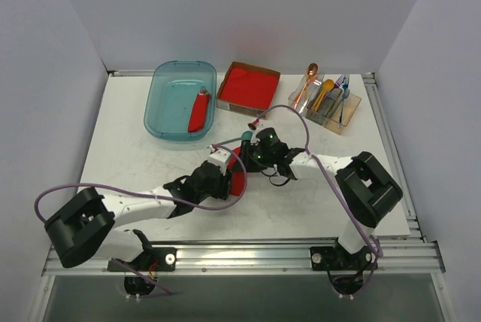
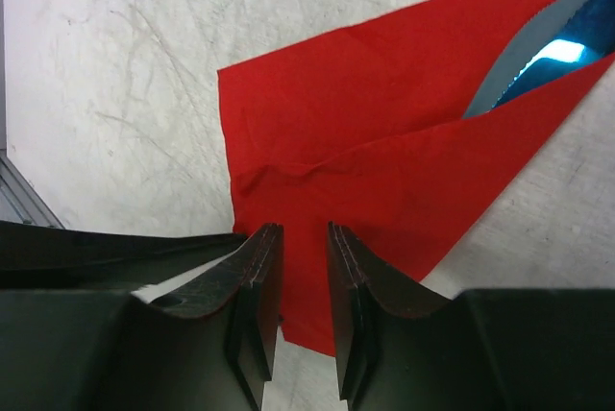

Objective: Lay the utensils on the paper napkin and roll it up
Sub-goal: Roll the napkin at the center of the board.

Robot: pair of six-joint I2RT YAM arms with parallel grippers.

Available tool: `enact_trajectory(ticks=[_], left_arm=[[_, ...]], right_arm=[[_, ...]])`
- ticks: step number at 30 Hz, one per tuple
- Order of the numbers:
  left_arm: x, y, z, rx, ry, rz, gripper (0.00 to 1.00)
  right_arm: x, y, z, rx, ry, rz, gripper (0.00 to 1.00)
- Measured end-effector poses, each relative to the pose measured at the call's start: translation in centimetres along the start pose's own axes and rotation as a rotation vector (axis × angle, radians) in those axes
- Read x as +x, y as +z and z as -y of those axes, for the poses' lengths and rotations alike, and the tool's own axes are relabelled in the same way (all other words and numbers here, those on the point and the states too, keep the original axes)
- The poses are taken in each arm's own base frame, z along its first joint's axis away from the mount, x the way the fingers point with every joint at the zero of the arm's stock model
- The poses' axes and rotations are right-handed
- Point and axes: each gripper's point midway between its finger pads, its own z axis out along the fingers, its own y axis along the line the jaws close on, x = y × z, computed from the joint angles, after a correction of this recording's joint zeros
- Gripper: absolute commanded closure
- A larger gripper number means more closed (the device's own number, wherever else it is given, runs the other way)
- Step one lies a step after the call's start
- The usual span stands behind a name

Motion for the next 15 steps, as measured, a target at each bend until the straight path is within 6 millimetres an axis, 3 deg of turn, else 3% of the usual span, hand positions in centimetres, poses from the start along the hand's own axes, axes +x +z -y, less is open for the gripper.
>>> enact_trajectory(ticks=[9, 15], left_arm=[[-6.8, -3.6, -2.4, -0.029, -0.078, 0.131, 0.36], [-8.3, -4.2, -5.2, -0.093, -0.103, 0.136, 0.27]], right_arm=[[2.3, 1.1, 1.4, 0.022, 0.051, -0.028, 0.78], [2.8, 1.2, 1.7, 0.026, 0.061, -0.011, 0.78]])
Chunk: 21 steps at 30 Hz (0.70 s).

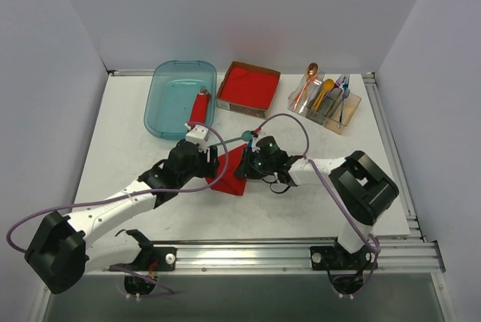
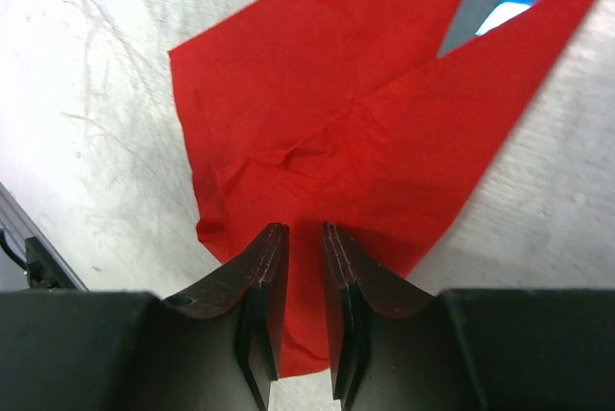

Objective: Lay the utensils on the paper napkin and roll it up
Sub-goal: Roll the napkin at the center of the board, then pick up the utensils from the center of the board.

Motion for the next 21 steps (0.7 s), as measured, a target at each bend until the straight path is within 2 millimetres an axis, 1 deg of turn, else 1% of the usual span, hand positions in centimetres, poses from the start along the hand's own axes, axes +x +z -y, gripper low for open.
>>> enact_trajectory(ticks=[2, 4, 6, 8, 9, 11, 12, 13, 14, 15, 18, 20, 21], left_arm=[[-0.3, 0.1, -0.2, -0.017, 0.004, -0.005, 0.26], [-0.8, 0.4, -0.4, -0.042, 0.006, -0.008, 0.3], [-1.4, 0.8, -0.7, -0.077, 0.001, -0.003, 0.36], [-2.0, 1.1, -1.2, -0.116, -0.009, 0.006, 0.46], [-2.3, 1.2, -1.5, -0.138, -0.017, 0.015, 0.57], [-2.7, 1.1, -2.1, -0.182, -0.042, 0.034, 0.62], [-2.8, 1.1, -2.4, -0.202, -0.055, 0.044, 0.62], [-3.0, 1.1, -2.8, -0.223, -0.074, 0.053, 0.58], [-3.1, 1.1, -3.1, -0.233, -0.085, 0.058, 0.52], [-3.2, 1.2, -3.4, -0.239, -0.105, 0.062, 0.39], [-3.7, 1.4, -4.2, -0.229, -0.144, 0.066, 0.33], [-4.2, 1.7, -4.3, -0.207, -0.144, 0.066, 0.16], [-4.4, 1.9, -4.0, -0.186, -0.129, 0.057, 0.04]], right_arm=[[0.2, -0.2, 0.3, 0.014, 0.001, 0.003, 0.78], [0.0, -0.6, 0.2, 0.018, -0.001, 0.016, 0.78], [-0.3, -1.0, 0.0, 0.015, -0.005, 0.033, 0.78], [-0.6, -1.5, -0.2, 0.011, -0.008, 0.049, 0.78], [-0.6, -1.7, -0.3, 0.009, -0.009, 0.053, 0.78], [-0.6, -1.9, -0.2, 0.011, -0.009, 0.058, 0.78], [-0.5, -1.9, -0.2, 0.013, -0.009, 0.057, 0.78], [-0.4, -1.9, 0.0, 0.016, -0.008, 0.055, 0.78], [-0.2, -1.9, 0.2, 0.02, -0.007, 0.052, 0.78], [0.0, -1.9, 0.3, 0.024, -0.006, 0.048, 0.78], [0.4, -2.0, 0.9, 0.038, -0.001, 0.043, 0.78], [0.6, -2.0, 1.1, 0.042, 0.001, 0.04, 0.78], [0.6, -2.0, 1.1, 0.042, 0.001, 0.041, 0.78]])
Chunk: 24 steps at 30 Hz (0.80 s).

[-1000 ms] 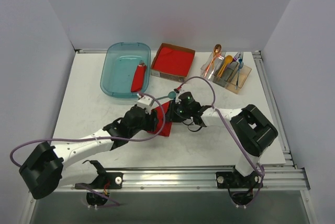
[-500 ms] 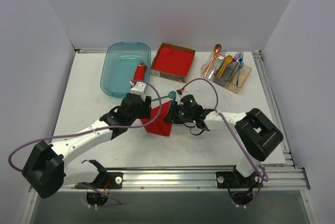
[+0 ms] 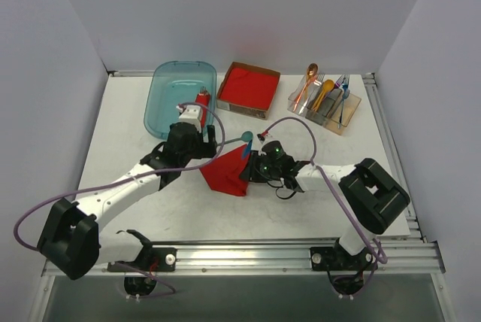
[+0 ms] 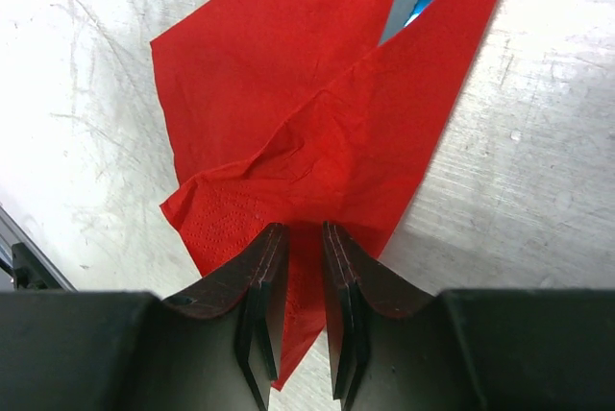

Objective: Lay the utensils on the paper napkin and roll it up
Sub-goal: Pick up the utensils from the center of the board.

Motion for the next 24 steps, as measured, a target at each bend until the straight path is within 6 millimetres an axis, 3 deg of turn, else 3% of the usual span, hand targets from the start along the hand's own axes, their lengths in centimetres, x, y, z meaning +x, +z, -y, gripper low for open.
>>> enact_trajectory(ticks=[6, 8, 13, 14, 18, 21, 24], left_arm=[[-2.4, 1.7, 4.1, 0.174, 0.14, -0.044, 0.06], [-2.6, 2.3, 4.6, 0.226, 0.177, -0.047, 0.06], [-0.6, 4.5, 5.1, 0.332, 0.343, -0.098, 0.06], [-0.1, 4.9, 5.4, 0.358, 0.379, -0.112, 0.01], [1.2, 5.9, 6.9, 0.484, 0.522, -0.144, 0.14], [0.9, 6.5, 7.8, 0.536, 0.603, -0.134, 0.14], [0.1, 7.5, 8.7, 0.569, 0.674, -0.131, 0.21]], right_arm=[[0.5, 0.0, 0.4, 0.007, 0.002, -0.006, 0.79], [0.5, 0.0, 0.5, 0.007, 0.002, -0.006, 0.79], [0.9, -0.1, 0.8, 0.01, 0.002, -0.006, 0.79], [0.9, -0.1, 0.9, 0.011, 0.002, -0.008, 0.79], [1.0, -0.1, 0.9, 0.012, 0.001, -0.008, 0.79], [0.9, -0.1, 0.9, 0.012, -0.001, -0.007, 0.79], [0.9, -0.1, 1.0, 0.011, -0.001, -0.005, 0.79]])
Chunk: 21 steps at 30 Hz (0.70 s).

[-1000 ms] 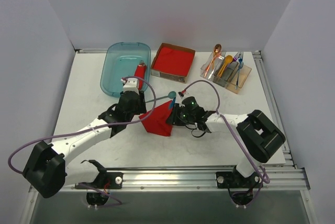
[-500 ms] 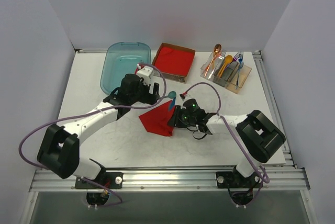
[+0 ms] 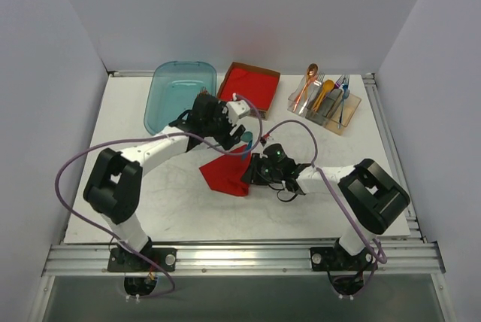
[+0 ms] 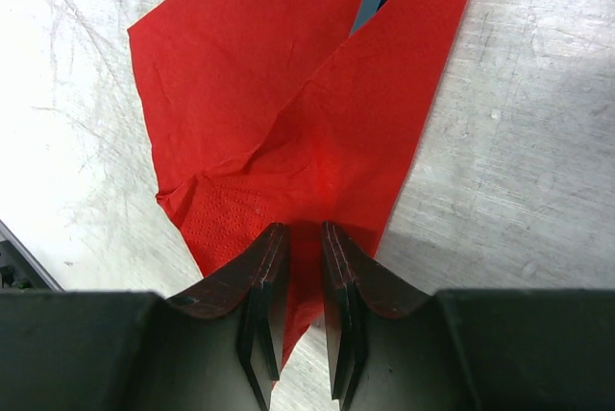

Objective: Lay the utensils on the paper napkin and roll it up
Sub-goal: Pick up the utensils from the center of the board.

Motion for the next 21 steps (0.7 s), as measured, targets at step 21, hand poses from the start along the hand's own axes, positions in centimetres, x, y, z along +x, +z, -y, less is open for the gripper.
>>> enact_trajectory(ticks=[21], left_arm=[[6.1, 5.6, -0.1, 0.148, 0.081, -0.294, 0.4]], right_arm=[[0.1, 0.0, 0.0, -0.007, 0.002, 0.007, 0.8]])
